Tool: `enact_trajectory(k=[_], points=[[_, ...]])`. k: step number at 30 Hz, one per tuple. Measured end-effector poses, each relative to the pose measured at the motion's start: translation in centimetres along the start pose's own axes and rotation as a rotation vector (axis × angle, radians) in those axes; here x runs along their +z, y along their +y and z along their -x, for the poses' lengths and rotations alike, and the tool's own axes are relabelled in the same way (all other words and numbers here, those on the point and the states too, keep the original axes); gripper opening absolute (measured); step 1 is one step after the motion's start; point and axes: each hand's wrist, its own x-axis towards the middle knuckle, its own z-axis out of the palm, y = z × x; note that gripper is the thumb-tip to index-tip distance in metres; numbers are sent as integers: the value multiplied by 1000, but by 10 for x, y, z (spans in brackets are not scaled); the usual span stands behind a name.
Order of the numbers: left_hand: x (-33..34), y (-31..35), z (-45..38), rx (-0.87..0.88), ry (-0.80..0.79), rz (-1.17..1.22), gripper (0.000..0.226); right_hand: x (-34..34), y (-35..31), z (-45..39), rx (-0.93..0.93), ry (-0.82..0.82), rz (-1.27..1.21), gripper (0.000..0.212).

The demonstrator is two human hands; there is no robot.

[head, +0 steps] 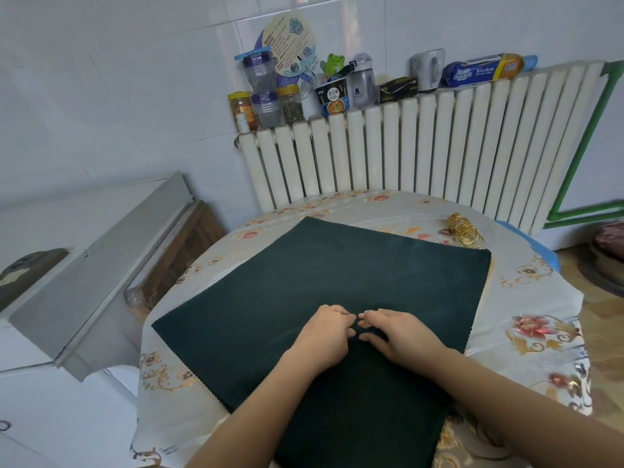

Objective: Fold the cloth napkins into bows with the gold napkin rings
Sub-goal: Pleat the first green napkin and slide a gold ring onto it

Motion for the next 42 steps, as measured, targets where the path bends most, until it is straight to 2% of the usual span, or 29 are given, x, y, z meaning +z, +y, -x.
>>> enact_trajectory(k=[4,18,25,27,30,32,39,42], points=[[7,-7,7,10,131,161,39,1,0,3,-2,52,-43,25],[1,-7,-4,50,196,225,33,-17,5,0,85,76,-175,25],[-21,-4,-65,67,298,176,34,-49,51,-35,301,212,-187,24],[-22,-3,-84,86,320,160,34,-56,70,-46,420,280,-160,24],[-17,3,-114,115,365,157,35,-68,106,-62,622,459,-95,33],[-13,7,-123,133,394,153,35,-73,123,-66,739,516,-64,40],[5,13,-166,175,403,120,36,-78,173,-82,982,534,180,61],[11,14,-174,185,418,94,32,-79,185,-83,1043,544,167,68]])
